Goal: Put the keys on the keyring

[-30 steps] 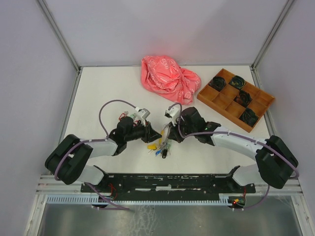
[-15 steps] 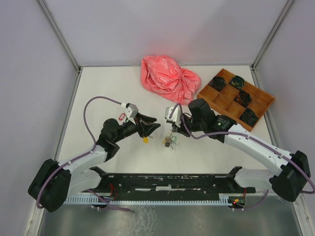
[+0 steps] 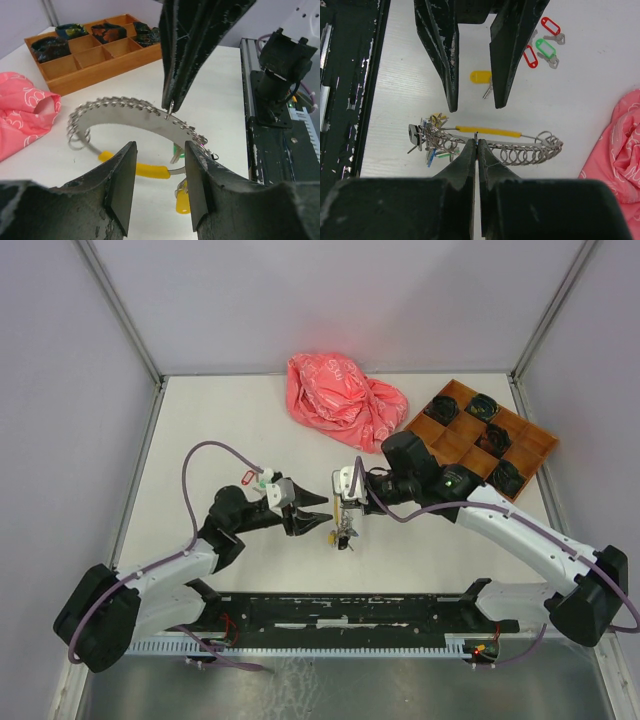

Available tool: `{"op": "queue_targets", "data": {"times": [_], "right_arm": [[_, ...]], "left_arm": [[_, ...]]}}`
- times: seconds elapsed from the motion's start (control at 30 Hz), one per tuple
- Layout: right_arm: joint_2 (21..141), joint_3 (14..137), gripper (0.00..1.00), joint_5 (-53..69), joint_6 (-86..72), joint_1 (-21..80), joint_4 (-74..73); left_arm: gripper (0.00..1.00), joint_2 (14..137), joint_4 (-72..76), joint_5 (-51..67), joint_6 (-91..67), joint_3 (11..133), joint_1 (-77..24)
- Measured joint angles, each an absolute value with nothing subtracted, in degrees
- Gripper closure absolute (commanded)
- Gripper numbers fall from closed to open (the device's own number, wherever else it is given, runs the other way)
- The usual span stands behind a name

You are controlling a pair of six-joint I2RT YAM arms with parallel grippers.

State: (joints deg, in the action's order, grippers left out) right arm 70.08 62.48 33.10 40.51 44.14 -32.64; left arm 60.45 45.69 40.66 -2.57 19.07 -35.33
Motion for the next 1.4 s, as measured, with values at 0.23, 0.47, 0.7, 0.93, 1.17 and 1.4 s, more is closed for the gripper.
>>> {"op": "queue_targets", "data": {"times": [0.23, 0.47, 0.7, 0.93, 1.17, 1.4], "right_arm": [[70.7, 62.9, 0.97, 34.6, 42.1, 44.1, -33.5], [71.5, 62.9, 0.98, 35.2, 41.6, 44.1, -33.3], [71.6, 62.9, 0.98, 35.2, 40.7, 44.1, -31.5], [71.8, 62.9, 0.99, 35.2, 39.7, 44.1, -30.4], [72.1, 62.9, 0.99, 36.1, 39.2, 44.1, -30.4], [72.4, 62.9, 0.99, 36.1, 39.2, 44.1, -30.5]], "left_arm": [[0.55, 60.5, 42.5, 41.1, 5.8, 21.1, -37.1], [0.60, 62.4, 41.6, 41.0, 9.1, 21.9, -38.1], [0.61, 63.2, 41.6, 40.8, 9.5, 22.3, -39.4], [0.64, 64.2, 41.8, 40.6, 9.5, 22.8, -39.8], [0.67, 64.5, 41.9, 40.6, 9.5, 22.8, -39.9], [0.76, 64.4, 41.9, 40.6, 9.5, 22.8, -39.9]]}}
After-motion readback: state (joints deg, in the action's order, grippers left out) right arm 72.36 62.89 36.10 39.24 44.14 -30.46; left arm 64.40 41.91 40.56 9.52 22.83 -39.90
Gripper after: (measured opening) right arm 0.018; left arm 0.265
